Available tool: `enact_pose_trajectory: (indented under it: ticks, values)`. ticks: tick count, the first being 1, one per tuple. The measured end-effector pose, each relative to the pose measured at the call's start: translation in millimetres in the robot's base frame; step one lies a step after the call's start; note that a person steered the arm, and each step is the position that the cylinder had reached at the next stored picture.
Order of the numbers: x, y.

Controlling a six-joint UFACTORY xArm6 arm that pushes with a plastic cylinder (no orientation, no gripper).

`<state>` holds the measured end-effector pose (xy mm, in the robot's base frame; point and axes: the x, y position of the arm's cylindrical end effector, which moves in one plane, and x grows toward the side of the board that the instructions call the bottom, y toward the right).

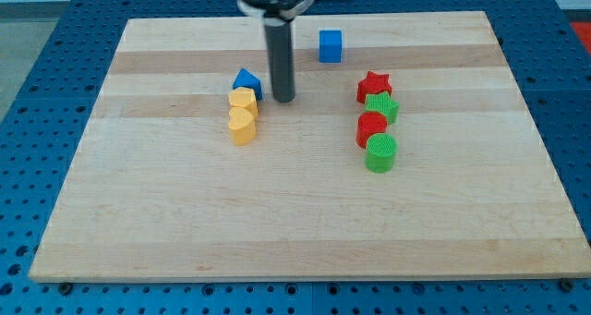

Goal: Move the blue cube towards left

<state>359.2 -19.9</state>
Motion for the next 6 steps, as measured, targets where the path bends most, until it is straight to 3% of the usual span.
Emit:
enact_pose_trajectory:
  ticks: [2, 3, 4, 5, 6]
  values:
    - [-55, 143]
    - [-89, 130]
    - [-74, 37]
    - [-73, -12]
    - [-94, 25]
